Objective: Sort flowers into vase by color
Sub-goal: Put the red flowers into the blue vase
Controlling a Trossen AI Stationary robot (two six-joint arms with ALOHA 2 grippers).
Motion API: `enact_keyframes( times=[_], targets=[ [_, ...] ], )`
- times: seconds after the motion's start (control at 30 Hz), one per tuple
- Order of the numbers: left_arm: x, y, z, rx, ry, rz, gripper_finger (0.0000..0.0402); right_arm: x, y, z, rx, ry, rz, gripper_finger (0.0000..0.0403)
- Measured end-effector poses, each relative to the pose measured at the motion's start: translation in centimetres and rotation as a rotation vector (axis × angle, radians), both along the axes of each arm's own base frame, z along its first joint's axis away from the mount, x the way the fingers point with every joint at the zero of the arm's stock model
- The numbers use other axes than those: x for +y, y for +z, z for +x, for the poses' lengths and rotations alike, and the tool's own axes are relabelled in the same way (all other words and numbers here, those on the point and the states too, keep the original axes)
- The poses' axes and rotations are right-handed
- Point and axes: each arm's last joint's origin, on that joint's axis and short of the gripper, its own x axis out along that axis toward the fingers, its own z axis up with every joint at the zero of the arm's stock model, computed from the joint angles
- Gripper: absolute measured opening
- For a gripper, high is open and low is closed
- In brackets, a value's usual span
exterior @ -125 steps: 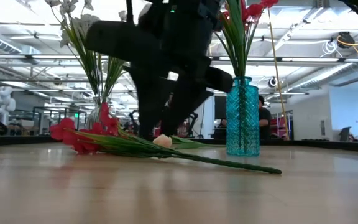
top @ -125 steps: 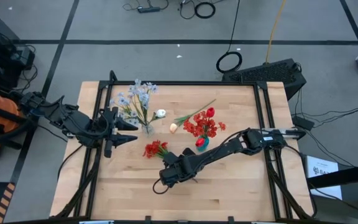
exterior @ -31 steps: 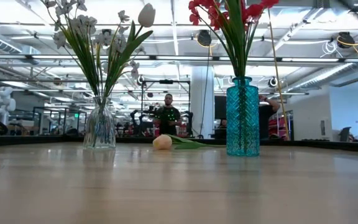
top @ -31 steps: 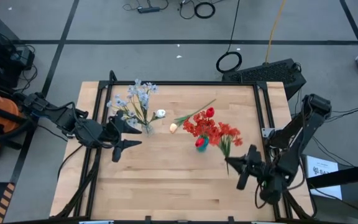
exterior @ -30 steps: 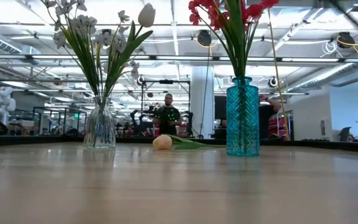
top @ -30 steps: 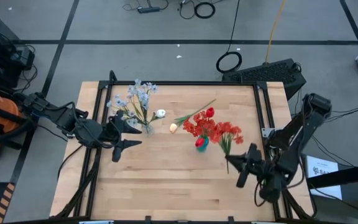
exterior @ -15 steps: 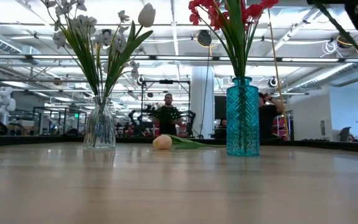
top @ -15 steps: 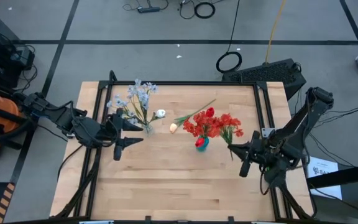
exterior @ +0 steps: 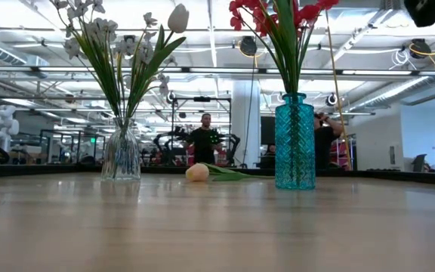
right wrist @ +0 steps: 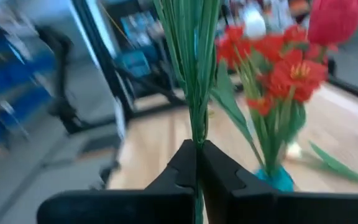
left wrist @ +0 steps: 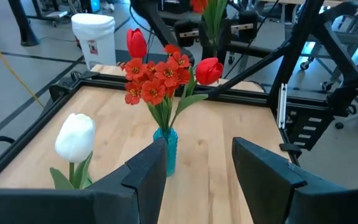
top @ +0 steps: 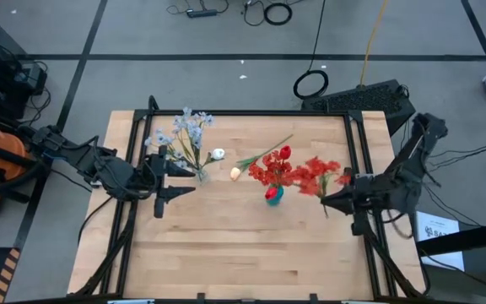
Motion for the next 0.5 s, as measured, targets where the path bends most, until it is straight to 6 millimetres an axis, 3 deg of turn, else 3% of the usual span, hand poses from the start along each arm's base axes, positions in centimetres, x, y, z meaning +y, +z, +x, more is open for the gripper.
enact_keyframes(
  times=[0.23, 0.37, 0.5],
  targets=[
    [0.0, 0.0, 0.0, 0.000, 0.000, 0.000, 0.0187, -1.3, -4.3, -0.6, -0.388, 0.037, -0.013, 0.0000],
    [0.0, 0.0, 0.0, 0.000, 0.000, 0.001, 0.0187, -1.7, -6.9, -0.2, -0.374, -0.014, -0.176, 0.0000],
    [0.0, 0.0, 0.0, 0.002, 0.000, 0.001, 0.0187, -1.9, -7.1, 0.6, -0.354, -0.055, -0.123, 0.0000]
  ],
)
